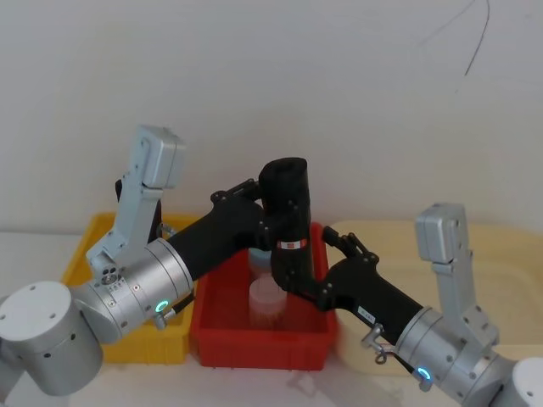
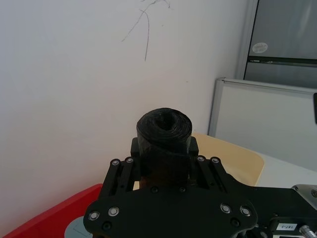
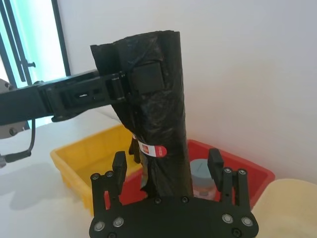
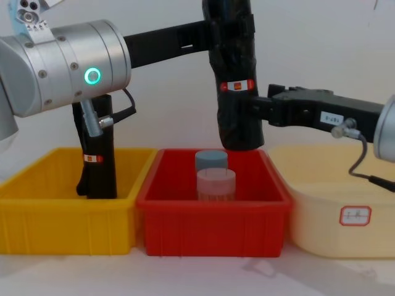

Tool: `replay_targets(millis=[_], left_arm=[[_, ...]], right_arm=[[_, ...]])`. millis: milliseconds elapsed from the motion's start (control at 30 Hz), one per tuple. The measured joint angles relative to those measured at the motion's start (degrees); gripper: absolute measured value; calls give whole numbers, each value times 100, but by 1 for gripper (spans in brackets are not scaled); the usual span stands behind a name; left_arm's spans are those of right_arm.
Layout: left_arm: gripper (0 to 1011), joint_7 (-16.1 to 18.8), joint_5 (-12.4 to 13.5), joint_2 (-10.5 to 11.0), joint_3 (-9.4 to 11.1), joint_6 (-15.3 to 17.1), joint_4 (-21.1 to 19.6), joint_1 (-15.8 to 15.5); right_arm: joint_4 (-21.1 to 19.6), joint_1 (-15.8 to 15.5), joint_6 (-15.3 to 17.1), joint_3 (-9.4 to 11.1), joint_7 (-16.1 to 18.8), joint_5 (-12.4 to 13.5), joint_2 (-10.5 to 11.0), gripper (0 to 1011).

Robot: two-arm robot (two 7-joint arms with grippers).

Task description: Pick up the garbage bag with the one hand and transfer it to the other hand.

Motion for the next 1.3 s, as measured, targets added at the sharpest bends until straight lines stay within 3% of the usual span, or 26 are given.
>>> replay_targets(millis=[467,900,1100,1300], left_arm=[[497,0,0,0,0,0,0,1],[497,0,0,0,0,0,-1,1],[497,0,0,0,0,0,-1,1],[497,0,0,0,0,0,-1,1]], right_arm=[[130,237,306,-136,49,203,-74,998],[203,380,461,-276,-53,226,-136,998],[212,408,435,-328,-112,193,-143,908],[209,420,343,-376,-175,102,-136,730]])
